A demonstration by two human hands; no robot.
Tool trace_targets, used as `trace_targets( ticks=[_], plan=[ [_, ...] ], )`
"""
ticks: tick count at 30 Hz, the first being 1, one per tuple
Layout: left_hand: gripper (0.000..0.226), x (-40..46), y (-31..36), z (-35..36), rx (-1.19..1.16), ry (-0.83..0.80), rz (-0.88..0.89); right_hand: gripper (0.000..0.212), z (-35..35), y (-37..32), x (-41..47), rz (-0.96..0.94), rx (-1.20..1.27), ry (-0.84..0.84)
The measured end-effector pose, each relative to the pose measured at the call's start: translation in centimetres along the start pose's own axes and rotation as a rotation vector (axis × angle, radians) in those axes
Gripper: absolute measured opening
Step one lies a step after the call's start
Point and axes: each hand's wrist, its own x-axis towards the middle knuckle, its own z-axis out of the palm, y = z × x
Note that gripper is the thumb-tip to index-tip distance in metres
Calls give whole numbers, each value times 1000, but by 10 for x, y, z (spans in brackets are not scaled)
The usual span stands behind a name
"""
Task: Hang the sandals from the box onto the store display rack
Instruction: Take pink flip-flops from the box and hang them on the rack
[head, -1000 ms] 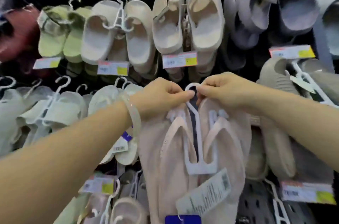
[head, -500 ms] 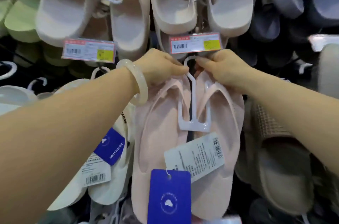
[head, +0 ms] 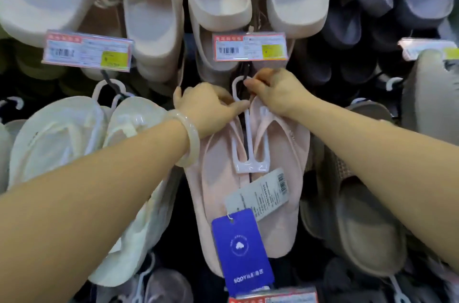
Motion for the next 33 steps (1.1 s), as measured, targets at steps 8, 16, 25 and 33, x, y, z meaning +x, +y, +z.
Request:
trace_targets(
  ticks=[8, 16, 25, 33],
  plan=[
    [99, -14, -16, 22, 471, -164, 131, 44, 23, 11, -15, 77, -86, 125],
    [108, -40, -14, 36, 640, -343, 189, 68, 15, 20, -56, 22, -361, -231],
    [95, -72, 12, 29, 608, -298, 88, 76, -19, 11, -104, -89, -509, -366],
    [88, -151, 75, 24, 233, -295, 36, 68, -71, -5, -190, -123, -333, -609]
  ],
)
